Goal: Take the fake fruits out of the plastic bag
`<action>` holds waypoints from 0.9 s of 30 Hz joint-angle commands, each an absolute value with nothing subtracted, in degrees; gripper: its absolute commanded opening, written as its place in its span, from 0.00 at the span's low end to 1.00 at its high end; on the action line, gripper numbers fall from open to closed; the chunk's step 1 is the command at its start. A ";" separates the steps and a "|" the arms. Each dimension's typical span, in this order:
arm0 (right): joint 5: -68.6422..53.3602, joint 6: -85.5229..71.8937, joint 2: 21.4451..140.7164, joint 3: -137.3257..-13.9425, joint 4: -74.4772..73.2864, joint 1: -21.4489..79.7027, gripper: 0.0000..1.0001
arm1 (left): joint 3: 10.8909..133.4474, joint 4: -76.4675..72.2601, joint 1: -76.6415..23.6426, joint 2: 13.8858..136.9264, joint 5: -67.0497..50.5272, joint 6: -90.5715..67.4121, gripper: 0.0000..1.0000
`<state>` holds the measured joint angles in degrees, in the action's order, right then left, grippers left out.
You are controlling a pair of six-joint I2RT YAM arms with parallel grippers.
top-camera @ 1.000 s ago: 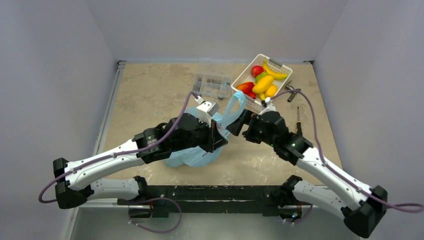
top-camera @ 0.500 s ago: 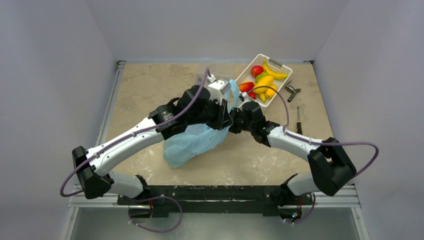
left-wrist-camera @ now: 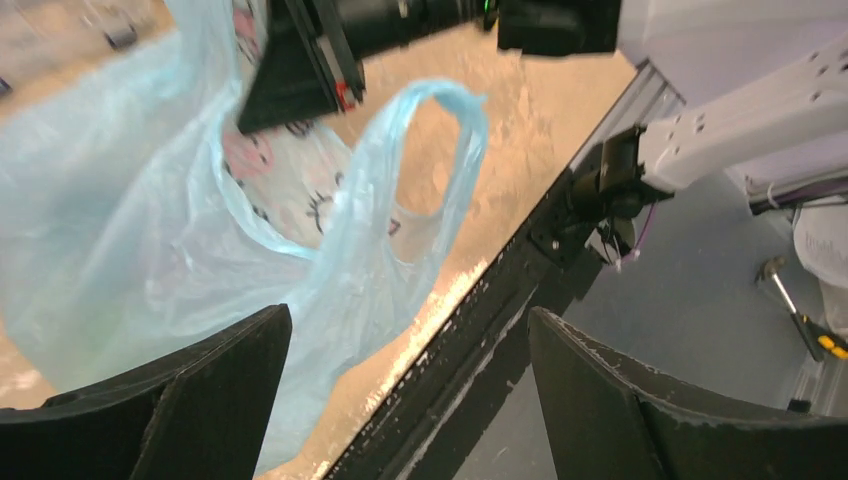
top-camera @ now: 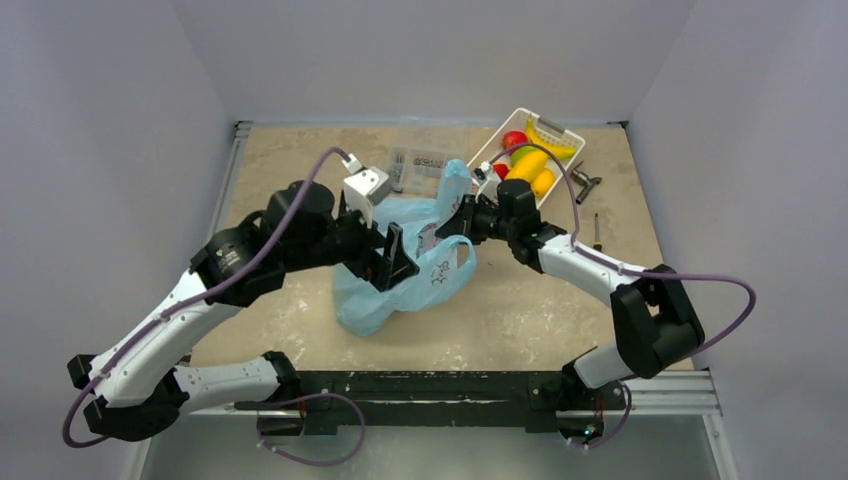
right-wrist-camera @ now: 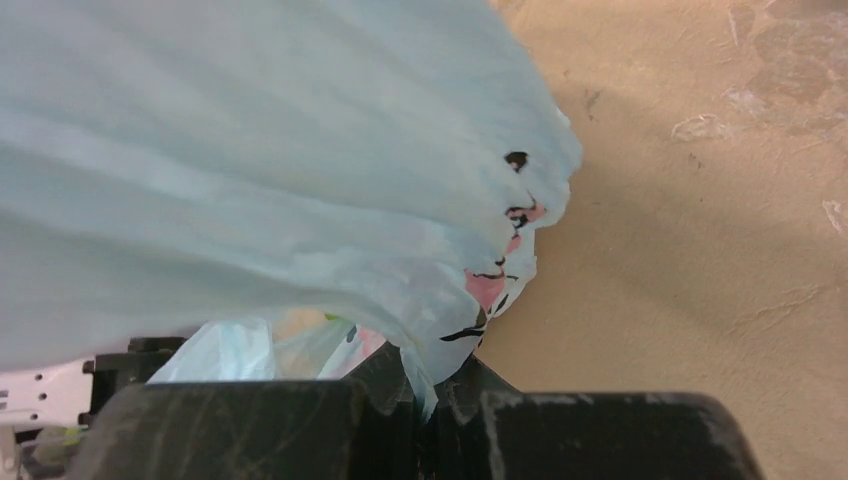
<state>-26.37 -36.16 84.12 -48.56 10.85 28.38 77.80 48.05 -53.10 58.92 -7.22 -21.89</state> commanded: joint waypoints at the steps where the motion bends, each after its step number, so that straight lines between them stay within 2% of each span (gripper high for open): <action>1: -31.78 -31.30 84.34 -51.77 11.12 27.88 0.00 | 90.07 60.58 -50.21 63.30 -4.27 -16.52 0.88; 3: -32.99 -30.81 83.86 -51.70 11.05 27.87 0.01 | 90.37 60.07 -47.04 64.31 -4.16 -17.13 0.88; 5: -34.07 -30.42 83.14 -51.24 11.31 27.95 0.11 | 88.28 56.68 -41.76 65.81 -7.67 -19.04 0.85; 7: -34.43 -29.78 82.13 -50.91 11.07 27.95 0.12 | 85.66 53.58 -38.36 68.35 -9.58 -20.44 0.80; 10: -33.52 -28.39 80.59 -51.35 8.58 27.95 0.17 | 83.61 49.29 -37.44 73.37 -11.93 -20.62 0.82; 14: -31.69 -27.59 79.19 -52.26 6.08 27.99 0.16 | 83.17 47.12 -38.31 79.60 -10.05 -20.45 0.92; 20: -31.47 -28.50 78.02 -51.90 6.10 28.02 0.11 | 81.63 43.95 -39.65 86.22 -2.87 -21.45 0.91; 23: -31.63 -29.33 78.20 -51.48 7.01 28.08 0.08 | 82.94 46.22 -39.55 89.49 4.41 -19.76 0.78; 24: -31.44 -29.51 78.38 -51.36 7.18 28.09 0.07 | 82.66 46.33 -38.99 89.77 6.80 -19.08 0.68; 25: -30.64 -29.53 78.52 -51.33 6.97 28.08 0.05 | 82.29 46.13 -37.91 89.72 7.27 -18.28 0.55; 27: -28.21 -28.86 78.99 -51.57 5.91 28.12 0.00 | 82.07 46.91 -35.36 89.41 8.86 -15.95 0.20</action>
<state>-31.57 -29.56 79.57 -49.76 6.44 28.08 80.90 47.24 -39.03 89.97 0.62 -19.75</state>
